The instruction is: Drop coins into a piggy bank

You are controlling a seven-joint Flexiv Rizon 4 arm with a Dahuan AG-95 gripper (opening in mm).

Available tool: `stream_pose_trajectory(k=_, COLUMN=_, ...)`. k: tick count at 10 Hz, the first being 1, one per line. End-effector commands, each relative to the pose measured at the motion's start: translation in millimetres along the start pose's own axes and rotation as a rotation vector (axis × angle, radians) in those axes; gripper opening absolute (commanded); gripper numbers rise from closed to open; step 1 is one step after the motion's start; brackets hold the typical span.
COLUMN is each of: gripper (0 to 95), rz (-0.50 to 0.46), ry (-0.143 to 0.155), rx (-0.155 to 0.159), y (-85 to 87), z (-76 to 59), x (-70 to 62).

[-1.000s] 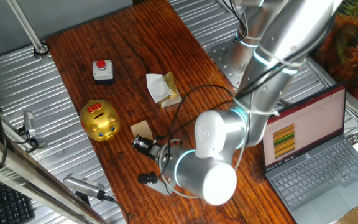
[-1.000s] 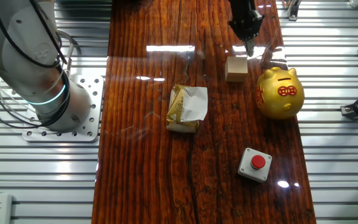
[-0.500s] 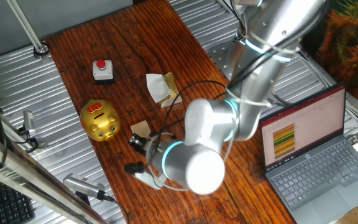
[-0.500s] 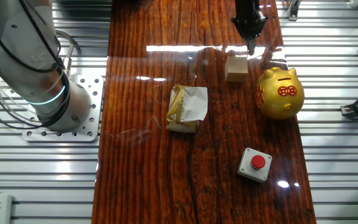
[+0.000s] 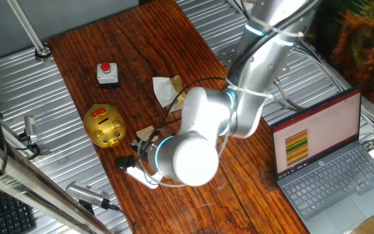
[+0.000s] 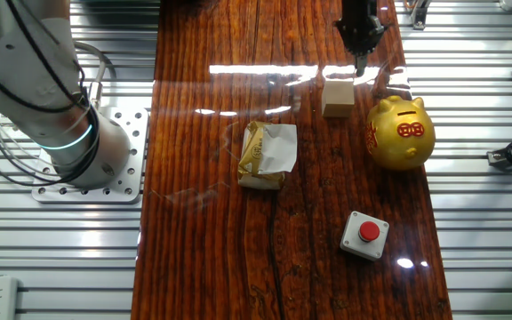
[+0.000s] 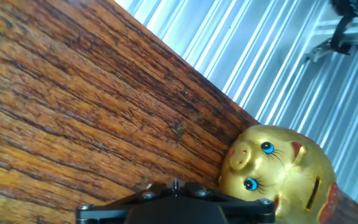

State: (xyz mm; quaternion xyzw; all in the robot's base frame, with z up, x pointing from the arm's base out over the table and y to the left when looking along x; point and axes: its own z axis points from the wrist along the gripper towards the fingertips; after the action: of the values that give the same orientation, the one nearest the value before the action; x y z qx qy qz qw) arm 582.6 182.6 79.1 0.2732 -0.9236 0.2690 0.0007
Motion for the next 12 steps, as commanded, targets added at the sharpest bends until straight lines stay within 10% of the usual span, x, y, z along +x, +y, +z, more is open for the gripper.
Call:
stream_pose_trajectory(k=1, gripper=0.0, rz=0.008, ry=-0.014, rx=-0.037, y=-0.1, z=-0.8, x=0.7)
stream_pose_trajectory(k=6, gripper=0.0, rz=0.032, ry=-0.023, rx=-0.114, y=0.5, z=-1.9, x=1.0)
stream_pose_trajectory(k=12, gripper=0.0, rz=0.040, ry=-0.034, rx=-0.132, y=0.7, z=-2.3, x=1.1)
